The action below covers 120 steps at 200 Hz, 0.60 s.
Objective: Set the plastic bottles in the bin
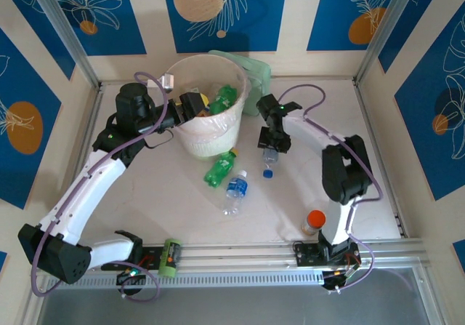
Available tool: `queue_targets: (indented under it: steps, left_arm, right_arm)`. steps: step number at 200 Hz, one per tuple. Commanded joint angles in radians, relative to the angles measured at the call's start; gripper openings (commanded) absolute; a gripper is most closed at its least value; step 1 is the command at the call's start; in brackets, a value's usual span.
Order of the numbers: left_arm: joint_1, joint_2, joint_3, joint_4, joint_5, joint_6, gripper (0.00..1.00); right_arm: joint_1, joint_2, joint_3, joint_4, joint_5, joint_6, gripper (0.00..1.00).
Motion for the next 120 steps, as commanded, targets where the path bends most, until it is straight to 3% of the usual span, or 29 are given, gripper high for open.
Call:
queue_targets:
  steps: [1,53,99,120]
  left_arm:
    - [-0.010,-0.006,0.013,0.056,0.047,-0.010,0.76]
    - [-0.168,0.029,0.061,0.055,0.056,0.107,0.81]
    - [-0.335,0.090,0.118,0.000,-0.015,0.235,0.80]
    - [-0.402,0.097,0.145,-0.062,-0.108,0.329,0.81]
  right_arm:
    - [-0.009,-0.159,0.009,-0.048,-0.018,0.041,0.51]
    - [-0.025,-0.426,0.114,-0.009,-0.184,0.116,0.53]
    - [-0.013,-0.467,0.294,-0.009,-0.268,0.185,0.52]
    - [0.007,-0.476,0.349,-0.013,-0.260,0.205,0.53]
